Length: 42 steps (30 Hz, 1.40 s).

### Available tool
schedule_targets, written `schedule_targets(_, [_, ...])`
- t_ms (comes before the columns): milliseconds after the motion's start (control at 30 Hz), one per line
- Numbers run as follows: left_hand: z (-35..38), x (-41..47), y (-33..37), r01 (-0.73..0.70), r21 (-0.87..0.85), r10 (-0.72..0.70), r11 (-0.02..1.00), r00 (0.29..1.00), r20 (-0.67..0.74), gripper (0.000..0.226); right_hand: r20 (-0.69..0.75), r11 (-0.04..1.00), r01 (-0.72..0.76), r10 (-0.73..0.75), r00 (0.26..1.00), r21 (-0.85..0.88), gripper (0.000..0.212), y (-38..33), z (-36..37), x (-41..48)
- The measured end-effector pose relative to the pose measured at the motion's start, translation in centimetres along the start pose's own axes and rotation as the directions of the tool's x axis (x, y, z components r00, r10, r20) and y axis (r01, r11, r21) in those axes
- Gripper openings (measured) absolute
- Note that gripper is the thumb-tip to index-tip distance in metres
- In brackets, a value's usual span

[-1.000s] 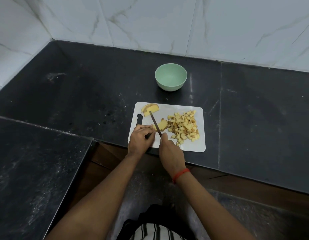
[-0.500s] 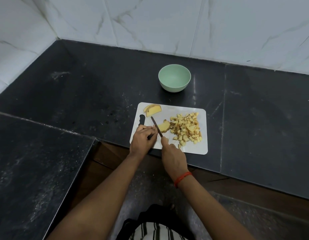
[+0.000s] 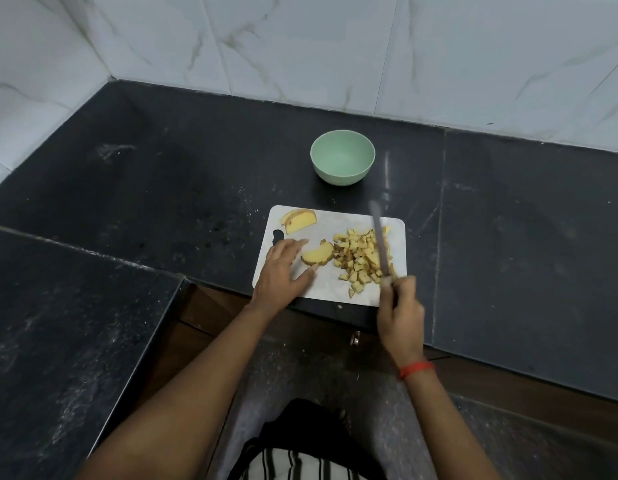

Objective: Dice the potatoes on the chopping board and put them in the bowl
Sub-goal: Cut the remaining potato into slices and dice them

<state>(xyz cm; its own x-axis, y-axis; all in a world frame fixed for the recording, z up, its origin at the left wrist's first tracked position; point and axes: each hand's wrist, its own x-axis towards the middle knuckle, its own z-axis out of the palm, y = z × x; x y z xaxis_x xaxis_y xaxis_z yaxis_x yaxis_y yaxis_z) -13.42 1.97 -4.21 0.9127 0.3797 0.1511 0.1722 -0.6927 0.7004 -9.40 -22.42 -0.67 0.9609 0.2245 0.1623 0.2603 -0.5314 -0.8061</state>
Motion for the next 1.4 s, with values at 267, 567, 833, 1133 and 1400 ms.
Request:
schedule_targets(267, [0.6, 5.8, 5.7, -0.064, 0.496, -0.171, 0.866, 0.894, 0.414, 0.069, -0.050, 0.997, -0.047, 0.050, 0.997, 0.063, 0.017, 2.5, 0.4, 3.1])
schedule_targets(567, [1.5, 7.2, 6.1, 0.029, 0.506, -0.277, 0.862, 0.863, 0.422, 0.045, -0.035, 1.000, -0.013, 0.014, 0.999, 0.016, 0.017, 2.7, 0.5, 3.1])
schedule_targets(833, [4.1, 5.0, 5.3, 0.198, 0.160, -0.211, 0.967, 0.975, 0.071, 0.019, -0.051, 1.000, 0.007, -0.007, 0.999, 0.014, 0.017, 3.1, 0.7, 3.2])
schedule_targets(1133, [1.1, 7.0, 9.7, 0.171, -0.113, -0.134, 0.979, 0.952, 0.275, 0.043, -0.045, 0.999, -0.014, 0.016, 0.999, 0.036, 0.017, 3.3, 0.7, 3.3])
schedule_targets(1400, [-4.6, 3.2, 3.0, 0.389, 0.151, -0.404, 0.909, 0.911, 0.088, 0.050, -0.061, 0.997, -0.006, 0.010, 0.998, 0.078, 0.016, 3.5, 0.6, 3.5])
